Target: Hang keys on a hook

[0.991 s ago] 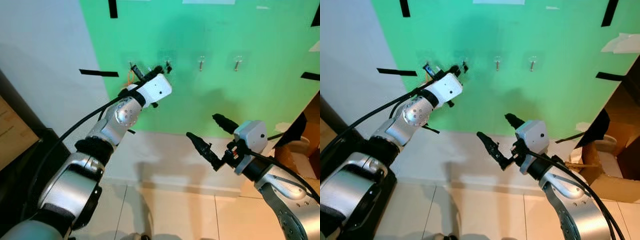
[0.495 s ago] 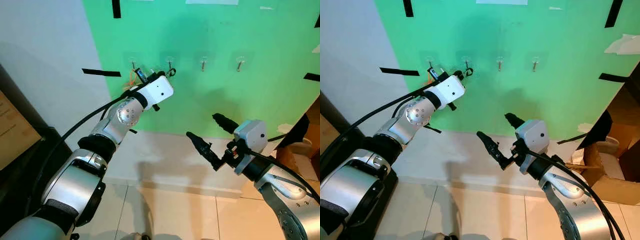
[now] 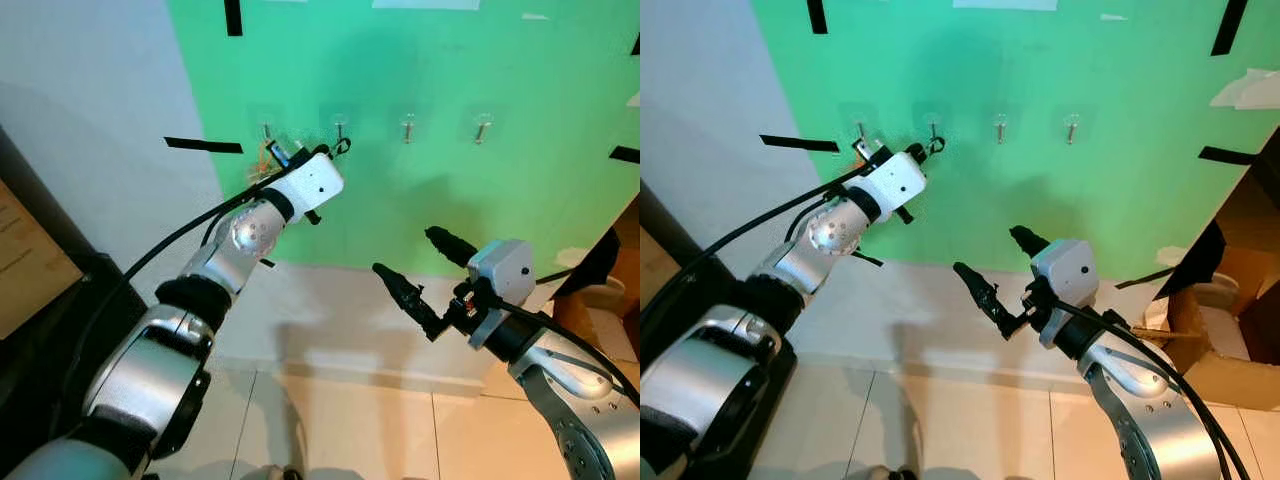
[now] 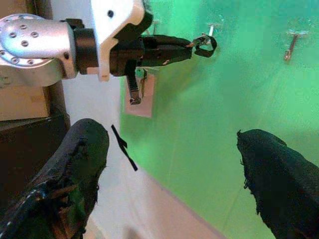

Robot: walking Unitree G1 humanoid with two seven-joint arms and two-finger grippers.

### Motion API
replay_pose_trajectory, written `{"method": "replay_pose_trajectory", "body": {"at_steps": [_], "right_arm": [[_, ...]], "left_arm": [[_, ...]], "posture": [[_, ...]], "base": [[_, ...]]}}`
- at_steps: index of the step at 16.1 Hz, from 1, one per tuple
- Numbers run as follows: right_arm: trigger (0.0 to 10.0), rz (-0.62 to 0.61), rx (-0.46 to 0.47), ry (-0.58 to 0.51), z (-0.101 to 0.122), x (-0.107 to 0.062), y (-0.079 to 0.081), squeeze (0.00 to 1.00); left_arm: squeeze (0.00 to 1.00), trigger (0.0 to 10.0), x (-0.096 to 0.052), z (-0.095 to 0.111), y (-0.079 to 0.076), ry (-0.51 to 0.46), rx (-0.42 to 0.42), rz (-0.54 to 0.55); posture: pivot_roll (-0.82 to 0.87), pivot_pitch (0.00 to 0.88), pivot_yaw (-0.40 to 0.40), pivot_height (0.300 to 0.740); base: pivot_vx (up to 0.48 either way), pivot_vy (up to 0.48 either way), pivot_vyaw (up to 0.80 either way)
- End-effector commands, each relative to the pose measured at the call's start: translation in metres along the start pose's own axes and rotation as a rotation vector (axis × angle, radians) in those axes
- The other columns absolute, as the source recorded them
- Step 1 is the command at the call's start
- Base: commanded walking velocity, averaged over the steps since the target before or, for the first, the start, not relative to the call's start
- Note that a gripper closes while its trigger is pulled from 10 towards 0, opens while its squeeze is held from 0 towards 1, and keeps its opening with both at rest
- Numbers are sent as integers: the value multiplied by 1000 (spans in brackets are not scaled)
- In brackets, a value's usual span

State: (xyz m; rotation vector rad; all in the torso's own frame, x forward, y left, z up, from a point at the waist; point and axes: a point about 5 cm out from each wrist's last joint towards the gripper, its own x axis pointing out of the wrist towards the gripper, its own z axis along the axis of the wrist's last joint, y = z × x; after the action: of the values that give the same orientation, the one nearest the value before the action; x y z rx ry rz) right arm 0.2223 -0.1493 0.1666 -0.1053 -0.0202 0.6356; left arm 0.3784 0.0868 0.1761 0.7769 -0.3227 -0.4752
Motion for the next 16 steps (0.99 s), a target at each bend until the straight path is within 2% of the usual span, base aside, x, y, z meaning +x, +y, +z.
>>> {"method": "replay_pose_trajectory", "body": {"at_steps": [1, 3, 4, 8, 10, 11, 13, 14, 15, 16], "right_arm": [[10000, -2, -3, -10, 3, 1, -1, 0], [10000, -2, -5, -12, 3, 2, -3, 0], [10000, -2, -5, -12, 3, 2, -3, 0], [10000, 6, -8, -9, 4, 3, -3, 0], [10000, 7, -10, -8, 4, 3, -4, 0], [10000, 6, -10, -8, 4, 3, -4, 0], [10000, 5, -11, -8, 4, 3, -4, 0], [10000, 2, -9, -9, 4, 3, -4, 0], [10000, 2, -8, -8, 3, 3, -4, 0], [10000, 2, -8, -9, 3, 3, -3, 0]], "left_arm": [[0, 10000, -6, -6, -11, 11, 53, -55], [0, 10000, -7, -7, -8, 26, 113, -11], [0, 10000, -7, -8, -8, 32, 116, 1], [0, 10000, -6, -8, -8, 58, 51, 31], [0, 10000, -4, -10, -7, 92, 192, 36], [0, 10000, -4, -11, -6, 109, 237, 41], [0, 10000, -3, -12, -4, 123, 258, 55], [0, 10000, -2, -10, -7, 129, 126, 61], [0, 10000, -1, -7, -8, 119, 60, 69], [0, 10000, 0, -6, -9, 110, 51, 64]], "posture": [[-273, 0, 71, 740], [-272, 0, 70, 740], [-268, 0, 61, 740], [-267, 0, 55, 740], [-269, 0, 56, 740], [-269, 0, 58, 740], [-270, 0, 61, 740], [-269, 0, 62, 740], [-268, 0, 64, 740], [-268, 0, 64, 740]], "base": [[0, 0, 0], [0, 0, 0], [0, 0, 0], [0, 0, 0], [0, 0, 0], [0, 0, 0], [0, 0, 0], [0, 0, 0], [0, 0, 0], [0, 0, 0]]}}
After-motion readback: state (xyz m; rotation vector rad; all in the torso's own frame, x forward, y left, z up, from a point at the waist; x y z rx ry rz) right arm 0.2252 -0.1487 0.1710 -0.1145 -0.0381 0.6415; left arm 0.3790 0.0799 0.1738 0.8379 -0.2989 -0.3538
